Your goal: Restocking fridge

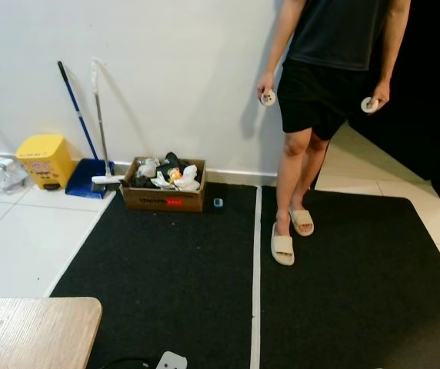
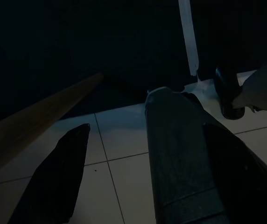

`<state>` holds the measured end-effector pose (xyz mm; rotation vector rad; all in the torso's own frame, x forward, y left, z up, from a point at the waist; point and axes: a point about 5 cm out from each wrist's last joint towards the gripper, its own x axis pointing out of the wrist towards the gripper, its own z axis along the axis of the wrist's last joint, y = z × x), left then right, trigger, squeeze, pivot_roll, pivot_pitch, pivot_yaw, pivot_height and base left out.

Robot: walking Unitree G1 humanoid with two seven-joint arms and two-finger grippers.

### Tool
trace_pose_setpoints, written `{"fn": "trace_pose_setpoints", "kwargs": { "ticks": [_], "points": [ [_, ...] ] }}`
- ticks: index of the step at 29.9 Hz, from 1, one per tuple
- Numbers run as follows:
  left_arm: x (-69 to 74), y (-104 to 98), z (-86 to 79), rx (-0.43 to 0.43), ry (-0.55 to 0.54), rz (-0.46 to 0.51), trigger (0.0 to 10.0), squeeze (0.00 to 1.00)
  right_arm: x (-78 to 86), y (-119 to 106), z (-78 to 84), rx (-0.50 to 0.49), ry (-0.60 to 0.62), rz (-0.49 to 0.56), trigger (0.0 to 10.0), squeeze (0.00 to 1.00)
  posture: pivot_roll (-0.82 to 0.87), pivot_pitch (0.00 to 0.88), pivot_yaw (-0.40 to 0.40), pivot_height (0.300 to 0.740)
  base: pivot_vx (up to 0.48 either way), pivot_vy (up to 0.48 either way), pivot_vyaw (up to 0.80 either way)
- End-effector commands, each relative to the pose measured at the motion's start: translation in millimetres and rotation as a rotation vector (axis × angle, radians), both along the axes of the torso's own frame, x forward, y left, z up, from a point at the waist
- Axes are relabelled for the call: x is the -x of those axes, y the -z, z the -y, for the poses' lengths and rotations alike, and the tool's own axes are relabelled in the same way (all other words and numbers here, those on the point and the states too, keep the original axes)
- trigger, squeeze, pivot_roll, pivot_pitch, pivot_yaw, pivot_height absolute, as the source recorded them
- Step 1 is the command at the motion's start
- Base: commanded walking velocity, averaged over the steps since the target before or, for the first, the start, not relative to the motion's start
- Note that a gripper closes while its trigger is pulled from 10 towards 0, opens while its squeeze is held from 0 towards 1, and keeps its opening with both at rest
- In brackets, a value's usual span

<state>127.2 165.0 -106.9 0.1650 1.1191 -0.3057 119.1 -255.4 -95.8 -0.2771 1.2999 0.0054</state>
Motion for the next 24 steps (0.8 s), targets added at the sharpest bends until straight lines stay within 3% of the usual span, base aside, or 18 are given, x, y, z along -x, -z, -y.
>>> {"fn": "trace_pose_setpoints", "kwargs": {
  "ticks": [1, 24],
  "points": [
    [14.3, 4.6, -0.6, 0.006, 0.004, -0.061, 10.0, 0.00, 2.0, -0.7, 4.3, 0.011, 0.010, -0.003, 10.0, 0.00, -0.09, 0.000, -0.019, 0.740, 0.000, -0.405, 0.00],
    [15.0, 4.9, 0.4, 0.007, -0.007, -0.062, 10.0, 0.00, 2.2, -0.3, 3.2, 0.005, 0.012, -0.004, 10.0, 0.00, -0.09, 0.000, -0.021, 0.740, 0.000, -0.382, 0.00]
  ]
}}
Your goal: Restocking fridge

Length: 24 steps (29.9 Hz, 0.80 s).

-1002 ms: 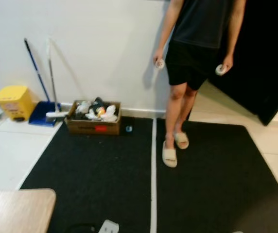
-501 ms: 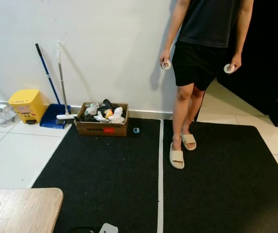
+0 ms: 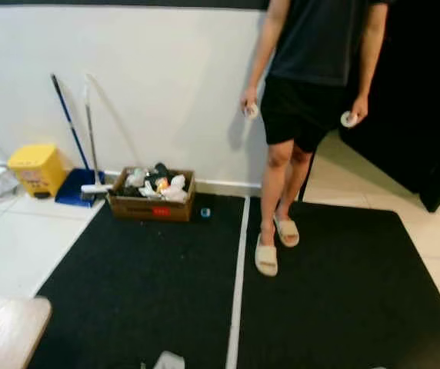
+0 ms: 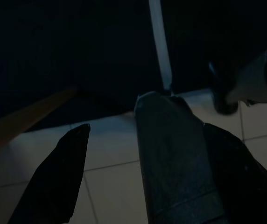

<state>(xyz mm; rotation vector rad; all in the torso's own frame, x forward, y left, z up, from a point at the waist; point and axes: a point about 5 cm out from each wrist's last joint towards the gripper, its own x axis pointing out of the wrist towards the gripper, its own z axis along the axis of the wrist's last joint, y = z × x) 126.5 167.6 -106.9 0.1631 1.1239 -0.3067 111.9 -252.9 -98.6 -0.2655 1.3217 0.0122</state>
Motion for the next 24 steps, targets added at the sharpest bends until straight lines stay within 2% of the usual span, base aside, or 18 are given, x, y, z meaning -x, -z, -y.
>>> {"fn": "trace_pose_setpoints", "kwargs": {
  "ticks": [1, 16, 24],
  "points": [
    [13.7, 4.8, 2.2, -0.003, -0.017, -0.053, 10.0, 0.00, -5.2, -3.2, 5.7, 0.016, 0.008, 0.018, 10.0, 0.00, -0.09, 0.000, -0.022, 0.740, 0.000, 0.000, 0.00],
    [10.4, 3.8, 5.8, 0.023, -0.025, -0.037, 10.0, 0.00, -6.4, -3.4, 5.2, 0.014, 0.007, 0.020, 10.0, 0.00, -0.09, 0.000, -0.022, 0.740, 0.000, 0.000, 0.00],
    [9.9, 3.7, 7.0, 0.023, -0.016, -0.036, 10.0, 0.00, -5.8, -3.3, 5.4, 0.013, 0.008, 0.018, 10.0, 0.00, -0.09, 0.000, -0.023, 0.740, 0.278, 0.000, 0.00]
  ]
}}
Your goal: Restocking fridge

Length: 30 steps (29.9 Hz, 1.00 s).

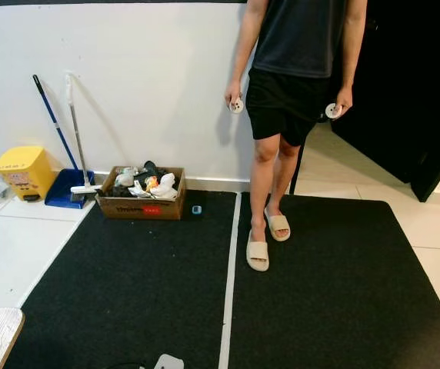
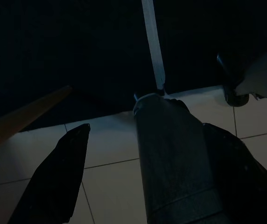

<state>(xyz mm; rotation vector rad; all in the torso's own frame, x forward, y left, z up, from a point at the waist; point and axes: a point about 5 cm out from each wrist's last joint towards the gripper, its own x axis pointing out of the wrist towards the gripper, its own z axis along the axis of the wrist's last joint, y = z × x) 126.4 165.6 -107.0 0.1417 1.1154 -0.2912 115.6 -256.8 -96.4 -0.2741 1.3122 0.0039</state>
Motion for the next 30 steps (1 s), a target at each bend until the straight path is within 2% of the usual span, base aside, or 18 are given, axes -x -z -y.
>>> {"fn": "trace_pose_setpoints", "kwargs": {
  "ticks": [1, 30],
  "points": [
    [9.9, 3.6, 5.0, 0.013, 0.007, -0.044, 10.0, 0.00, -1.8, -1.0, 1.5, 0.003, 0.009, 0.008, 10.0, 0.00, -0.09, 0.000, -0.023, 0.740, 0.304, 0.000, 0.00],
    [10.0, 3.5, 4.3, 0.016, 0.022, -0.047, 10.0, 0.00, -1.8, -1.3, 2.6, 0.007, -0.001, 0.007, 10.0, 0.00, -0.08, 0.000, -0.022, 0.740, 0.317, 0.000, 0.00]
  ]
}}
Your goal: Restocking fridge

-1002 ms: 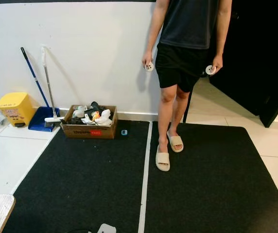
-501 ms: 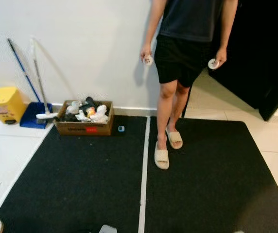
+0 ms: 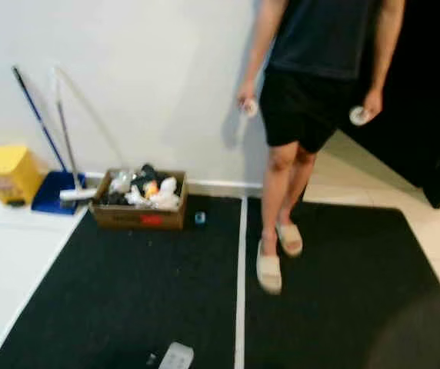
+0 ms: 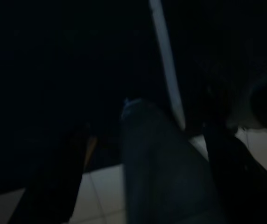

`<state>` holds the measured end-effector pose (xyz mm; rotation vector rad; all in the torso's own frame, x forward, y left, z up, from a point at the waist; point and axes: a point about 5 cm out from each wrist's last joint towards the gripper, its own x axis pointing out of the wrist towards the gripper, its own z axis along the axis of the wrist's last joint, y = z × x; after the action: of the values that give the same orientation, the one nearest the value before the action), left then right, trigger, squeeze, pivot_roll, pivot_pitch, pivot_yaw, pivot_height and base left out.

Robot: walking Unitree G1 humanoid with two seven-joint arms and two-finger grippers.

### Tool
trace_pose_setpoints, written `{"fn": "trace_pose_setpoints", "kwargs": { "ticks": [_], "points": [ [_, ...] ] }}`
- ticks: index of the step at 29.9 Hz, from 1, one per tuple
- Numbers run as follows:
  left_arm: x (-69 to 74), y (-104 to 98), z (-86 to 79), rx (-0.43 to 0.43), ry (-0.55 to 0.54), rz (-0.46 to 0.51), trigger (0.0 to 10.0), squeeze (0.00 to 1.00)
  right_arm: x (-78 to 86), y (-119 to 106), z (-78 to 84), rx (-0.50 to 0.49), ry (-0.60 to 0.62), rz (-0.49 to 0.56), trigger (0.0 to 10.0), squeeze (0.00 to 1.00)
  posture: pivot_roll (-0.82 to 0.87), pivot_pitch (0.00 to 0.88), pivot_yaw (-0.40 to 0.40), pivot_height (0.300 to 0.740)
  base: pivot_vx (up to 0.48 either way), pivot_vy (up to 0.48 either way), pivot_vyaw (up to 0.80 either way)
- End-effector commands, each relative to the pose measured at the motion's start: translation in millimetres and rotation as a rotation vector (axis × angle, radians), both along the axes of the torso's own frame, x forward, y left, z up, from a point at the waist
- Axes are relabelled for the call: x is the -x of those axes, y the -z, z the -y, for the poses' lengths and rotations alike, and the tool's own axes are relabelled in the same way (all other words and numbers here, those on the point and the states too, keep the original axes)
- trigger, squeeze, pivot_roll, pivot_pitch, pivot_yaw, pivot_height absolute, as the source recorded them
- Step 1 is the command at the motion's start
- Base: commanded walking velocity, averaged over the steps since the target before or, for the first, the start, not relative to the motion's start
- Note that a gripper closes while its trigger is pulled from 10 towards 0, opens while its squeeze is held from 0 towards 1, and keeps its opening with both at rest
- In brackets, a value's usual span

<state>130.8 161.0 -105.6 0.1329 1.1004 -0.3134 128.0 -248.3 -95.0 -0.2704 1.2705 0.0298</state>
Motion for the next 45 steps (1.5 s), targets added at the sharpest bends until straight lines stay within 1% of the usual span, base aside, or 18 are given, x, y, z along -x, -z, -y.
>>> {"fn": "trace_pose_setpoints", "kwargs": {
  "ticks": [1, 31, 34, 45],
  "points": [
    [14.4, 4.9, -0.3, -0.005, 0.009, -0.058, 10.0, 0.00, 10.6, 0.1, 11.1, 0.027, 0.021, -0.031, 10.0, 0.00, -0.08, 0.000, -0.022, 0.740, 0.319, 0.000, 0.00],
    [14.0, 4.8, 1.8, 0.006, 0.001, -0.058, 10.0, 0.00, 10.0, -0.1, 11.1, 0.019, 0.036, -0.023, 10.0, 0.00, -0.09, 0.000, -0.023, 0.740, 0.321, 0.000, 0.00],
    [14.0, 4.8, 2.1, 0.007, 0.001, -0.058, 10.0, 0.00, 9.7, -0.1, 10.5, 0.001, 0.056, -0.013, 10.0, 0.00, -0.09, 0.000, -0.023, 0.740, 0.321, 0.000, 0.00],
    [14.0, 4.9, 2.6, 0.008, 0.001, -0.058, 10.0, 0.00, 8.9, -0.2, 9.9, -0.014, 0.068, -0.006, 10.0, 0.00, -0.09, 0.000, -0.024, 0.740, 0.322, 0.000, 0.00]
  ]
}}
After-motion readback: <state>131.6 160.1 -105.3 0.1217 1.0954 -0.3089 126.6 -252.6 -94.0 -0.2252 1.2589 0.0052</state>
